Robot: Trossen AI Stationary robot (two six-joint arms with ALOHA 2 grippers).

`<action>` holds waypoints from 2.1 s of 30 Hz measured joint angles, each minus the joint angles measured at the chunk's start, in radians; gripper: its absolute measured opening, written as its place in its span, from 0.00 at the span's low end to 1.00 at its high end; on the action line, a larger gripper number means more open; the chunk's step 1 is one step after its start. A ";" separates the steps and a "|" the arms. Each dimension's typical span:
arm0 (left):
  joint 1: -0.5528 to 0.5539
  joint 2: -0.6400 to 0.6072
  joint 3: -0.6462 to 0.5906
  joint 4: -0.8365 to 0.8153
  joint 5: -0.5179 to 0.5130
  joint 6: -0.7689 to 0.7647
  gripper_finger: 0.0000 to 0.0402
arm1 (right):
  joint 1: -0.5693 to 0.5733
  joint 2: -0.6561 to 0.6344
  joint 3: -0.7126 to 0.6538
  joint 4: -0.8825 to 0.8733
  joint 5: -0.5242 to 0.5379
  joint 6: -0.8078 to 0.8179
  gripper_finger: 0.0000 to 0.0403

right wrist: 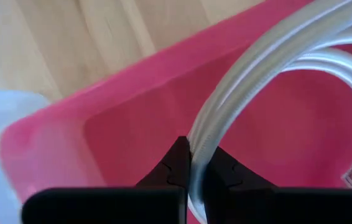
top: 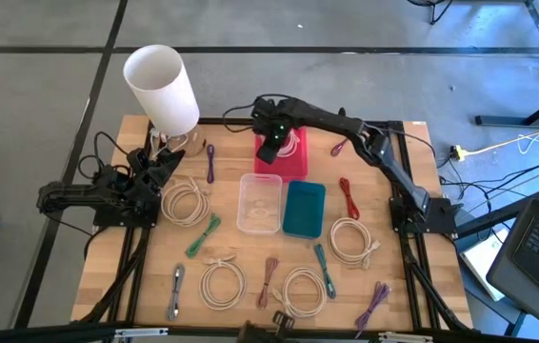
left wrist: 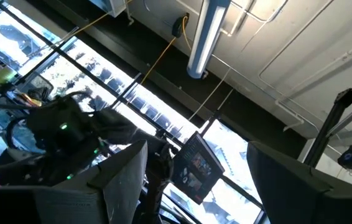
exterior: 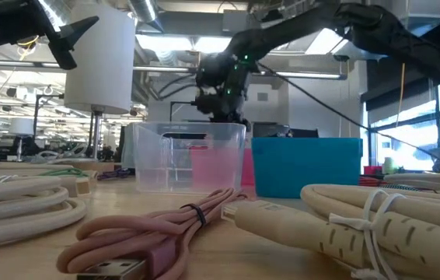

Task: Pick & Place USB Port
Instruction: Put the light brown HDMI cable into the pink bin

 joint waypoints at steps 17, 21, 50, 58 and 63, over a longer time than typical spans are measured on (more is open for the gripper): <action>0.000 0.000 0.000 0.000 0.001 0.000 0.67 | -0.024 0.089 0.000 0.031 0.010 -0.013 0.11; 0.000 0.000 0.000 0.000 0.001 0.000 0.67 | -0.028 0.089 0.000 0.035 0.017 -0.014 0.26; 0.000 0.000 0.000 -0.026 0.299 -0.095 0.67 | 0.180 -0.558 0.000 -0.369 0.119 0.096 0.49; 0.000 0.099 0.175 -0.479 0.298 -0.136 0.65 | 0.352 -0.761 0.000 -0.455 0.552 0.364 0.49; 0.000 0.272 0.431 -0.582 0.354 0.032 0.62 | 0.384 -0.833 -0.014 -0.454 0.702 0.445 0.49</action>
